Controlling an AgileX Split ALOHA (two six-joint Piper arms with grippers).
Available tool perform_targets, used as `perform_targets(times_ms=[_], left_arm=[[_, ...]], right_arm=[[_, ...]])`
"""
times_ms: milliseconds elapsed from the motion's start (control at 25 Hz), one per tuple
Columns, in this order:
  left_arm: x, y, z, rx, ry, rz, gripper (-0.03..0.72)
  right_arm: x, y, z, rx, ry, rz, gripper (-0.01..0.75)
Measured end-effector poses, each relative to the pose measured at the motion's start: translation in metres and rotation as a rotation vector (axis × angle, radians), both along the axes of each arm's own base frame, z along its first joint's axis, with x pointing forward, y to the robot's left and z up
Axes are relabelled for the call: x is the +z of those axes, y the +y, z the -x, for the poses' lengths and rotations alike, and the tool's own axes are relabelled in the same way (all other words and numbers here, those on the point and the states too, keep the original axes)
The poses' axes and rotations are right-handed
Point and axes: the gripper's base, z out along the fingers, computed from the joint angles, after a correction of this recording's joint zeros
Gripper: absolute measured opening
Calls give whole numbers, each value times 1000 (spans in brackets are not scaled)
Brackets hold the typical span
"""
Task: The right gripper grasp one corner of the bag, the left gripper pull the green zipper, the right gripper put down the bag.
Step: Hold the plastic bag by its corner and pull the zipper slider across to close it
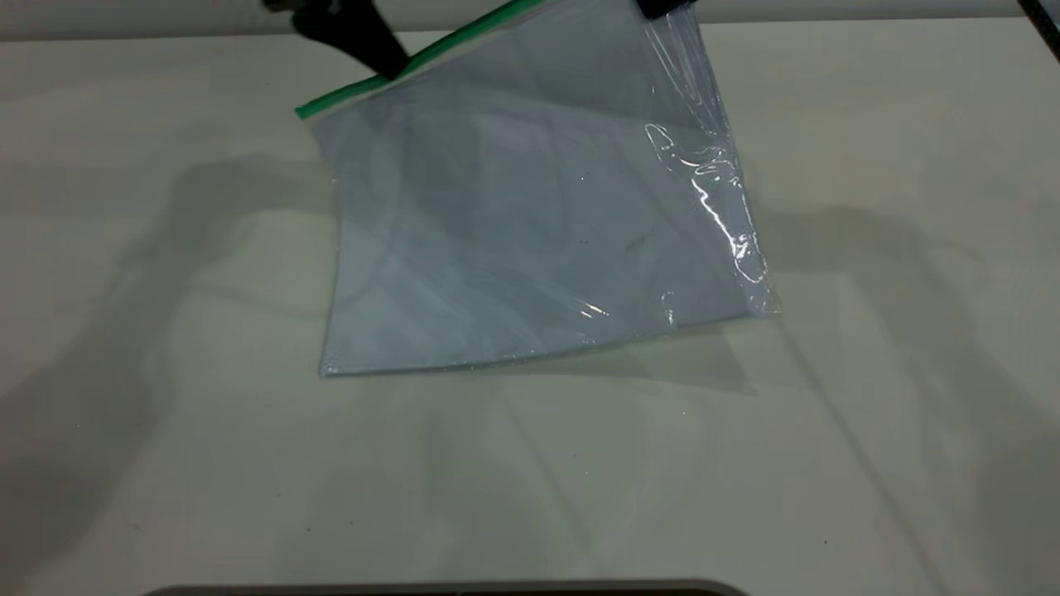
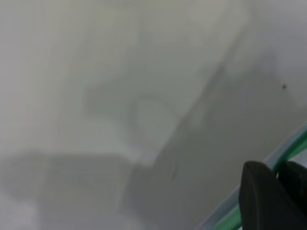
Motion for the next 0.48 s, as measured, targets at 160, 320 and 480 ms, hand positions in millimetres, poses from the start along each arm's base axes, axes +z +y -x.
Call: perform_targets(times_ms=[160, 320, 480], left_arm=[[-8, 20, -3, 33, 18, -37, 88], [-12, 35, -3, 59, 37, -108, 90], [-15, 43, -3, 75, 44, -178, 92]], right_arm=[[0, 0, 0, 0, 0, 1, 33], [0, -2, -1, -2, -1, 0, 33], [1, -4, -1, 0, -1, 3, 33]])
